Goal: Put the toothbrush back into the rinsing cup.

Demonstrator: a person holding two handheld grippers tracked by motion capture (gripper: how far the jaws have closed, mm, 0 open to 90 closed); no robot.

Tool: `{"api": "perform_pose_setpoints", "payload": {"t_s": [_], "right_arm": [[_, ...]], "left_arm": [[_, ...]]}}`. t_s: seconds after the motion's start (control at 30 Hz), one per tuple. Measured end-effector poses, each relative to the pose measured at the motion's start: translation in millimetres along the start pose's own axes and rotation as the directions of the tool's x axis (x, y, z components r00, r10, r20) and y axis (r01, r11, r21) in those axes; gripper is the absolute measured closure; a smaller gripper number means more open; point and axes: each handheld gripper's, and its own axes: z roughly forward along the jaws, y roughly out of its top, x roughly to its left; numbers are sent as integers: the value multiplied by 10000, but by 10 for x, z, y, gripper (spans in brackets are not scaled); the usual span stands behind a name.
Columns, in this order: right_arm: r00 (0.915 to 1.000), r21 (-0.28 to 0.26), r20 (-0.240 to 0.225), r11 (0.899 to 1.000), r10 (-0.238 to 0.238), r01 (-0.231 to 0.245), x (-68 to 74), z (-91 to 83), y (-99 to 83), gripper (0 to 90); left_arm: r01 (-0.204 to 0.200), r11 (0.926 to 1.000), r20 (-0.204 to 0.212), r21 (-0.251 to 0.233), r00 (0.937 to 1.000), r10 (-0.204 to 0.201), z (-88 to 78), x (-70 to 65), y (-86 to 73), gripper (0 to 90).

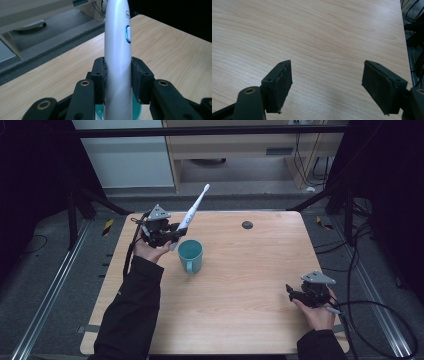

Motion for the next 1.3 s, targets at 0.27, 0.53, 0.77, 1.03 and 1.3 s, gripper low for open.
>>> {"api": "perform_pose_setpoints", "payload": {"t_s": [0.27,0.53,0.77,1.03,1.3], "right_arm": [[10000,-10,-20,10000,-23,23,1,4,-2,242],[10000,-1,-32,10000,-28,28,5,4,-3,243],[10000,-56,-44,10000,-38,37,7,4,-2,245],[10000,-68,-75,10000,-55,55,4,6,-3,247],[9999,-40,-67,9999,-135,135,15,12,-1,248]], "left_arm": [[310,9992,-147,-256,9994,-314,158,56,-30,663],[347,9984,-223,-441,9991,-358,397,-2,-45,663],[370,9991,-341,-197,9987,-376,576,-5,-116,663],[665,9977,-373,-107,9971,-669,718,12,-299,663],[715,9974,-325,-15,9969,-716,781,-27,-513,662]]}}
